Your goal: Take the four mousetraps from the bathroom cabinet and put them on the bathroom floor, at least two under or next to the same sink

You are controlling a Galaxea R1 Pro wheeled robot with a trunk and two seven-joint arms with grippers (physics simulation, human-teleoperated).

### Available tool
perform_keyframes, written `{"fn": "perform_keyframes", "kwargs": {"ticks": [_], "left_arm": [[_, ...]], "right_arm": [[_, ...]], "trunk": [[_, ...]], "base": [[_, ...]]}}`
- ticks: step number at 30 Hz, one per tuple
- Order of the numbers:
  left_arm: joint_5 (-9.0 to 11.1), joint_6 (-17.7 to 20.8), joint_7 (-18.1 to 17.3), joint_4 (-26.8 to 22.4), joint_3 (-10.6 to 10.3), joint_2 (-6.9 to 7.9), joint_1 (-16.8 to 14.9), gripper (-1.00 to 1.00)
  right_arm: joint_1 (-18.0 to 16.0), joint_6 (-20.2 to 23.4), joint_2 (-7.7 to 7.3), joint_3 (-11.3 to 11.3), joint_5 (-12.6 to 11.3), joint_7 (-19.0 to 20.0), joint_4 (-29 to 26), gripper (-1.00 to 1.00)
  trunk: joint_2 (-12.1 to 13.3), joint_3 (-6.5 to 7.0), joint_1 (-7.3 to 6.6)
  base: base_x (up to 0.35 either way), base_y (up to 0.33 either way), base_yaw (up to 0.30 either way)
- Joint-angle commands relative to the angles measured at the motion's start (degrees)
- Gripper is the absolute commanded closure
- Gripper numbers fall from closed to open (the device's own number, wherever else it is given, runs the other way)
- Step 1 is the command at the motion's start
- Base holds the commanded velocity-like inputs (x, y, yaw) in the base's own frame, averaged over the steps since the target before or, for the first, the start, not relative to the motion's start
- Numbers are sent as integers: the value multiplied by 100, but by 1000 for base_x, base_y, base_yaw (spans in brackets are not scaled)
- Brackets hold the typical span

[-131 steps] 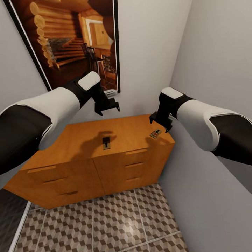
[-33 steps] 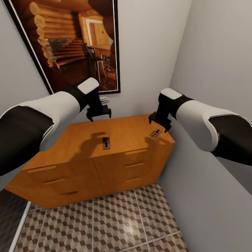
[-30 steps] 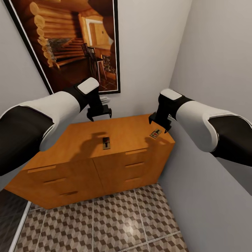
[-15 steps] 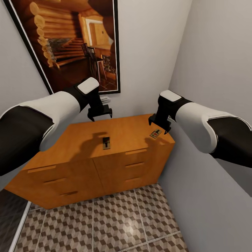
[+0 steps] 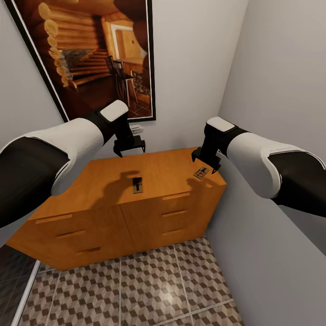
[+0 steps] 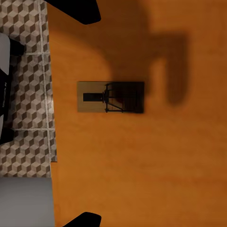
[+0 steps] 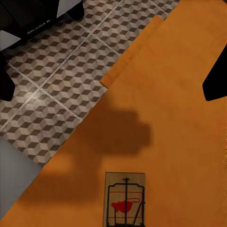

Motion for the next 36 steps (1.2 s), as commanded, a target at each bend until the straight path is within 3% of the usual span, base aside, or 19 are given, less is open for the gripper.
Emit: {"fn": "perform_keyframes", "kwargs": {"ticks": [1, 36], "left_arm": [[61, 13, 48, -6, -27, 0, -4, -100], [66, 47, 39, -38, -22, 0, -4, -100]], "right_arm": [[-9, 44, 1, 48, -32, -4, 11, -100], [71, 34, 1, 51, 34, 209, 11, -100]], "trunk": [[-47, -26, 24], [-1450, -654, 792]], "base": [[0, 0, 0], [0, 0, 0]]}}
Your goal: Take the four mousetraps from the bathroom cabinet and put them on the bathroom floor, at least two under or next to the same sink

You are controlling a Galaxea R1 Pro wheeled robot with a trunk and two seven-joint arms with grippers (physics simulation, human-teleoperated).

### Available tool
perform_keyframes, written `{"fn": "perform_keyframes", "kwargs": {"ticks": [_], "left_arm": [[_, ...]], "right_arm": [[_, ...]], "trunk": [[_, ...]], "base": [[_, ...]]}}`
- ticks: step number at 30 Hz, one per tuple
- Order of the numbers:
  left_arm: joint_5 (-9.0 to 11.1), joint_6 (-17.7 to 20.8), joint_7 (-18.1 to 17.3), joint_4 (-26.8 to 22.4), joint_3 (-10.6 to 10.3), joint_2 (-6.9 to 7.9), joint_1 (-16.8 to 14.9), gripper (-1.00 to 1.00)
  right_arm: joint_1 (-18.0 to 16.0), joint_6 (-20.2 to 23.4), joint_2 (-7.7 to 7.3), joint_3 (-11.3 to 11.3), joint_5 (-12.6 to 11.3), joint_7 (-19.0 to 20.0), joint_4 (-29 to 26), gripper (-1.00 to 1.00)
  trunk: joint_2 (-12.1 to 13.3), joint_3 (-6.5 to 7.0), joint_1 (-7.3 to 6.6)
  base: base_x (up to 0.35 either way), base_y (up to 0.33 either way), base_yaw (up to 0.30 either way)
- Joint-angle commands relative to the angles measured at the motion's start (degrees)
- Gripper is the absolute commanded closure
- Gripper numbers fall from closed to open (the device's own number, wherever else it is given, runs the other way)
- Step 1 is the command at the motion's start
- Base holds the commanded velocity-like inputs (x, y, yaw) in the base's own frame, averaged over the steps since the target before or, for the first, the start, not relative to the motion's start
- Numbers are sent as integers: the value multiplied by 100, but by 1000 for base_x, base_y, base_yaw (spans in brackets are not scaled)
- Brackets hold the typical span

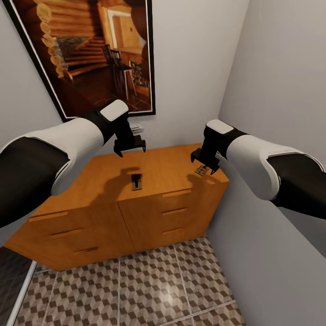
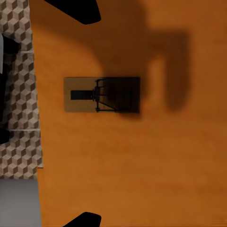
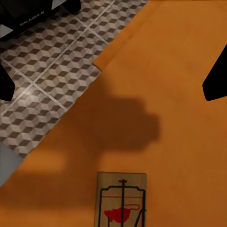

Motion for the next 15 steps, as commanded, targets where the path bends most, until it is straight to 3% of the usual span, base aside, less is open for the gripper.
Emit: {"fn": "perform_keyframes", "kwargs": {"ticks": [1, 10, 15], "left_arm": [[59, 13, 48, -23, -25, 0, -4, -100], [63, 21, 48, -144, -23, 0, -4, -100], [68, 22, 43, -177, -22, 0, -4, -100]], "right_arm": [[2, 41, 1, 47, 3, 5, 10, -100], [36, 36, 1, 45, 321, 149, 10, -100], [41, 34, 1, 45, 395, 224, 10, -100]], "trunk": [[-46, -25, 23], [-407, -186, 221], [-407, -186, 221]], "base": [[0, 0, 0], [0, 0, 0], [0, 0, 0]]}}
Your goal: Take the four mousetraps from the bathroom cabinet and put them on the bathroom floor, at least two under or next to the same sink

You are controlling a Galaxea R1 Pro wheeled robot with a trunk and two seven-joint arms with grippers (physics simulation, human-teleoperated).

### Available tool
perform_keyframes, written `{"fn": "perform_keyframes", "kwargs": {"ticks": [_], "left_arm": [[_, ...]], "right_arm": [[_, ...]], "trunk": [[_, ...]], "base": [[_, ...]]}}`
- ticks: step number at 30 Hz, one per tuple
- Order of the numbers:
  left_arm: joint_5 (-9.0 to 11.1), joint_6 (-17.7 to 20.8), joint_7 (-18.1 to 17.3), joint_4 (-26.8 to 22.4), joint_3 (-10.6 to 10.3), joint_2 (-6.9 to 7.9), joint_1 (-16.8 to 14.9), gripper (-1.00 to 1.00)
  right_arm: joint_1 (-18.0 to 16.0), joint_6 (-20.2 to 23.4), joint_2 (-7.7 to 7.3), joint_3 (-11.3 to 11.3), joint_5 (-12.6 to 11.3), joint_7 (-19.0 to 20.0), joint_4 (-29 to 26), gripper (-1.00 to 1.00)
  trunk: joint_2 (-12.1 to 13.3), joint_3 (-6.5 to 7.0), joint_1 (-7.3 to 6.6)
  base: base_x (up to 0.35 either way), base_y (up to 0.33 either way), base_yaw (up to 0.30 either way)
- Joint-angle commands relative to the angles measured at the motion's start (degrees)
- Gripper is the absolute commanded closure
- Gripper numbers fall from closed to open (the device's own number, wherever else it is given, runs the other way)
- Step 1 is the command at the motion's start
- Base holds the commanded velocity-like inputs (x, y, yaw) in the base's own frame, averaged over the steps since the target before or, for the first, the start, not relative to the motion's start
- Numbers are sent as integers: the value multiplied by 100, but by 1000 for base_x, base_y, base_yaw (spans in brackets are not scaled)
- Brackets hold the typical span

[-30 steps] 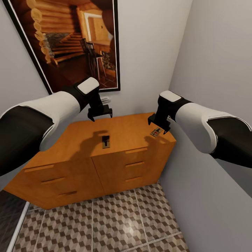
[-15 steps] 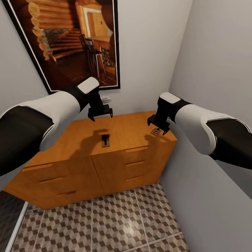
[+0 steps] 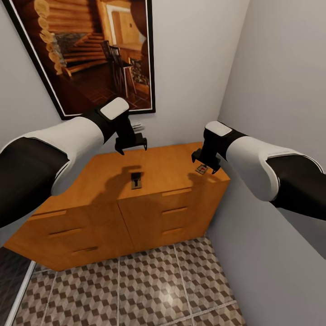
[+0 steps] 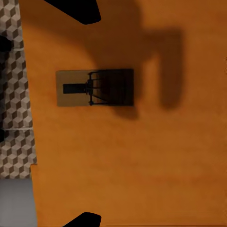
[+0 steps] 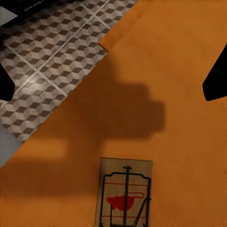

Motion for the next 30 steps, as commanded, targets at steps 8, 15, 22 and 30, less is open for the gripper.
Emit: {"fn": "perform_keyframes", "kwargs": {"ticks": [8, 15, 22, 30], "left_arm": [[63, 12, 46, -52, -27, 0, -4, -100], [63, 12, 45, -184, -28, 0, -4, -100], [84, 17, 45, -251, -27, 0, -4, -100], [289, 111, 45, -266, -27, 0, -4, -100]], "right_arm": [[-7, 43, -5, 49, -3, 25, 10, -100], [-6, 43, -7, 48, 3, 32, 10, -100], [-6, 43, -18, 47, 8, 33, 10, -100], [-6, 43, -30, 47, 13, 33, 10, -100]], "trunk": [[-4, -6, 1], [-4, -6, 1], [-4, -6, 1], [-4, -6, 1]], "base": [[0, 0, 0], [69, 0, 0], [184, 0, 0], [52, 0, 0]]}}
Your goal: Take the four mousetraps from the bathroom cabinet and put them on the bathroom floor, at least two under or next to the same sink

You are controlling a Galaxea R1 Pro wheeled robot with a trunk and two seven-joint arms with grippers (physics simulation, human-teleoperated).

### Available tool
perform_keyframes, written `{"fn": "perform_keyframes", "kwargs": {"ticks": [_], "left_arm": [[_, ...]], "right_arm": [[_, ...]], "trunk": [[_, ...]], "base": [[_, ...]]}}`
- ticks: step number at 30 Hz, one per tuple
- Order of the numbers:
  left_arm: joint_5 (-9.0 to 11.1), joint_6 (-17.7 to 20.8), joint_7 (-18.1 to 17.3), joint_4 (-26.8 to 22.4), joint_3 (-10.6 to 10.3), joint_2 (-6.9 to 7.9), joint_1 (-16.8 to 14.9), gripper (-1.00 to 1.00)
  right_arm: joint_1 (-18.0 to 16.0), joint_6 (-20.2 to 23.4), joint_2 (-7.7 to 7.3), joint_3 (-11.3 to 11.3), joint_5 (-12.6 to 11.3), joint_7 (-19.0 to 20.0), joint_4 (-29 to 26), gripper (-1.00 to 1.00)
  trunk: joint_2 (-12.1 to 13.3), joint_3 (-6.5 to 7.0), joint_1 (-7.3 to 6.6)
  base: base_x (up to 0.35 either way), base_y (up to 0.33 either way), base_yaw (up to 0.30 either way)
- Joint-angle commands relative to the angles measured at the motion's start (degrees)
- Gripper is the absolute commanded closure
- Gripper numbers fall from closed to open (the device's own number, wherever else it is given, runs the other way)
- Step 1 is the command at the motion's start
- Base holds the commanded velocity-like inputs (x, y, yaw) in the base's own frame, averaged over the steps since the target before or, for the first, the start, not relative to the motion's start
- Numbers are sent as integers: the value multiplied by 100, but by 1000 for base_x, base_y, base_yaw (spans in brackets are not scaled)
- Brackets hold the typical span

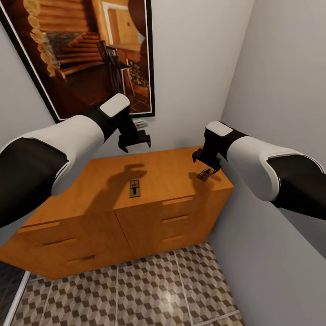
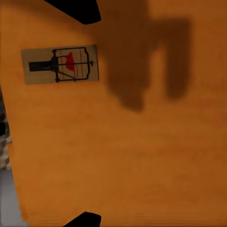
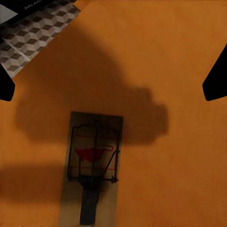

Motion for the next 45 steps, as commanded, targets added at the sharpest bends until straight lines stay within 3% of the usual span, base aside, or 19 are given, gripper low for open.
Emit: {"fn": "perform_keyframes", "kwargs": {"ticks": [1, 20, 33, 45], "left_arm": [[89, 20, 50, -5, -25, 0, -5, -100], [216, 66, 39, -8, -25, 0, -5, -100], [219, 69, -211, -8, -25, 0, -5, -100], [214, 69, -282, -8, -25, 0, -5, -100]], "right_arm": [[-9, 42, 0, 47, -31, -5, 9, -100], [-9, 42, -19, 51, -20, -5, 9, -100], [-9, 36, -63, 56, 13, -5, 9, -100], [-9, 27, -101, 55, 176, -1, 9, -100]], "trunk": [[-4, -6, 1], [-4, -6, 1], [-4, -6, 1], [-4, -6, 1]], "base": [[18, 0, 0], [4, 0, 0], [0, 0, 0], [0, 0, 0]]}}
